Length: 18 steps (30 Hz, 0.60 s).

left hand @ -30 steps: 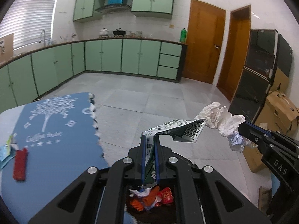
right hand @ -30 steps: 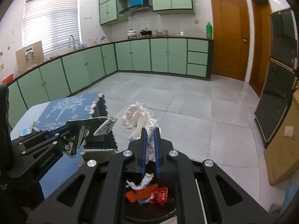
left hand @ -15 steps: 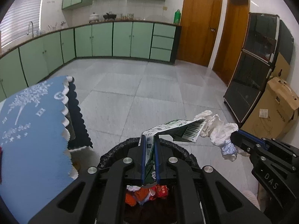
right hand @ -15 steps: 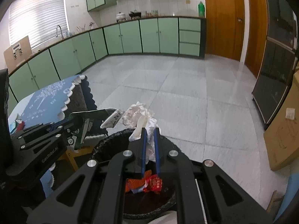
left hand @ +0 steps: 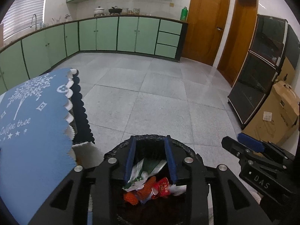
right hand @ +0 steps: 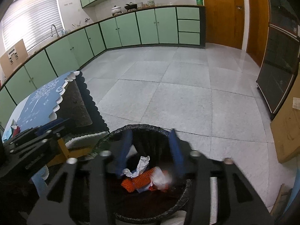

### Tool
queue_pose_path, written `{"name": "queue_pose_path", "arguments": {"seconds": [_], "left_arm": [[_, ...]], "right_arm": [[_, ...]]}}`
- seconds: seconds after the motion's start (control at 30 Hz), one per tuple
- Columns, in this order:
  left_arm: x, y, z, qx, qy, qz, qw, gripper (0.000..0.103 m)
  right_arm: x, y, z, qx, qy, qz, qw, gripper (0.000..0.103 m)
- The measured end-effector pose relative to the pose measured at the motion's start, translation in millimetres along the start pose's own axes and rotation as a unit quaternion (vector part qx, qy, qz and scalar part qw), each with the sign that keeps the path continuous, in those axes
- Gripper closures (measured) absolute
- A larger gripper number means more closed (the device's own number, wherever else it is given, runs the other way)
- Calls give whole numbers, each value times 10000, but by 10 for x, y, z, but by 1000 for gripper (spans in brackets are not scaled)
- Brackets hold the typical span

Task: Collect trash
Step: 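Carry the packet and tissue over the bin and open both tools to drop them, then move both tools back to the table and close the right tool on the red pad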

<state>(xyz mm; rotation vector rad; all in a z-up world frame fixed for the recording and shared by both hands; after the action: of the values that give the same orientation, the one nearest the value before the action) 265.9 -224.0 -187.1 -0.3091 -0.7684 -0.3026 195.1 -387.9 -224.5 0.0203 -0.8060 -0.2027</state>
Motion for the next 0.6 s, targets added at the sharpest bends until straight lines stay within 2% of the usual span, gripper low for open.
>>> {"name": "queue_pose_path", "arguments": {"seconds": [0.03,0.13,0.33,0.47,0.6], "left_arm": [[7,30,20,14,-13,41,10000,65],[36,135,103,72,-90,149,9998,61],[119,419,396,313,-381,277,9984,49],[148,726,622,542,-537,517,9957,36],[134,1078,900,836,-671,678,9919,31]], "right_arm": [[7,-7,19,-45,-41,-7,10000,30],[42,-27,97,-164,-164,-33,9997,20],[155,55,271,-188,-415,-85,9989,13],[205,254,359,-90,-513,-27,9986,10],[250,565,402,49,-532,100,9985,8]]}}
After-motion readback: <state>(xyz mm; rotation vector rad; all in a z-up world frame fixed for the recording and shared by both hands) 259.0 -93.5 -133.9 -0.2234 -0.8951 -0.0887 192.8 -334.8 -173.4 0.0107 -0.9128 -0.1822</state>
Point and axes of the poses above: each gripper's, at about its wrist camera, not at the fingertips, and z roughly against the way its jaws point, y to its left, x to its top, the point moved 9 cm from there along -z, roughly the way its jaws point, and after that the axes turned 2 degrees about z, right-handed, at the moved point
